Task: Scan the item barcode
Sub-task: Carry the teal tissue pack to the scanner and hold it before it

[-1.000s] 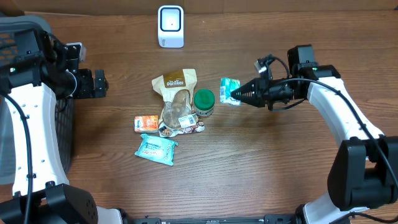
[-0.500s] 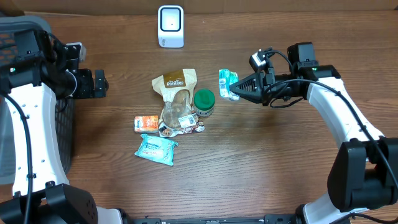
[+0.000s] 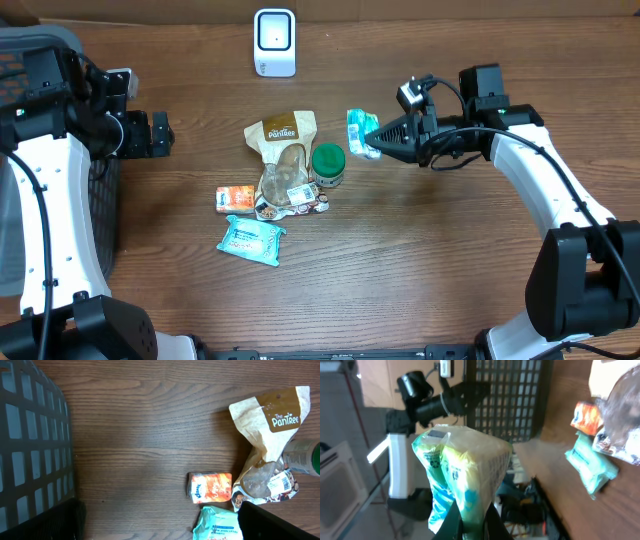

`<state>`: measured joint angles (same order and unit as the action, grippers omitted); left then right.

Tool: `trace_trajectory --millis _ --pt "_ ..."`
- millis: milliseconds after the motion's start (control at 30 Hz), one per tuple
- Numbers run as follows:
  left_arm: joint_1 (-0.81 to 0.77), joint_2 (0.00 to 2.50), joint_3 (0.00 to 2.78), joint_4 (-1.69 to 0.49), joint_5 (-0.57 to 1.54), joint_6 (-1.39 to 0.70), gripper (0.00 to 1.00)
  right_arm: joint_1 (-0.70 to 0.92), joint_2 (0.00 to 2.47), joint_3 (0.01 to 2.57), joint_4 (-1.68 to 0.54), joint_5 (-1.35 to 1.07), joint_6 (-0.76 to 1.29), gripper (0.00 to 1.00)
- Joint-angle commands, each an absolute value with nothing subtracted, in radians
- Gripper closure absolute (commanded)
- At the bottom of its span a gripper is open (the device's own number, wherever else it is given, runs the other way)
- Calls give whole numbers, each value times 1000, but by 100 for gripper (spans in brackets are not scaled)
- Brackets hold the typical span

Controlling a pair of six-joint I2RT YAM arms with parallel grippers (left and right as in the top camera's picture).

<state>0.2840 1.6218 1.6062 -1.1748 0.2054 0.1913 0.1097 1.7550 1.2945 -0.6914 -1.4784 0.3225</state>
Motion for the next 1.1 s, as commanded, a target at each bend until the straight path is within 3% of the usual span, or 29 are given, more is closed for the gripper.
trace_trajectory --millis 0,167,433,667,867,1067 --pt "288 1631 1624 -1171 203 210 0 162 1730 1387 -618 -1404 508 96" --pt "288 1631 1624 -1171 203 210 0 242 1730 1576 -625 -1255 554 96" --pt "288 1631 1624 -1171 203 210 0 297 1730 1934 -1039 -736 413 96" --pt "288 1631 1624 -1171 203 210 0 355 1805 2193 -1165 -350 381 96" --pt "288 1631 1624 -1171 203 210 0 432 1978 2422 -1153 -48 280 96" --pt "288 1631 1624 -1171 203 210 0 534 2136 2447 -907 401 93 96"
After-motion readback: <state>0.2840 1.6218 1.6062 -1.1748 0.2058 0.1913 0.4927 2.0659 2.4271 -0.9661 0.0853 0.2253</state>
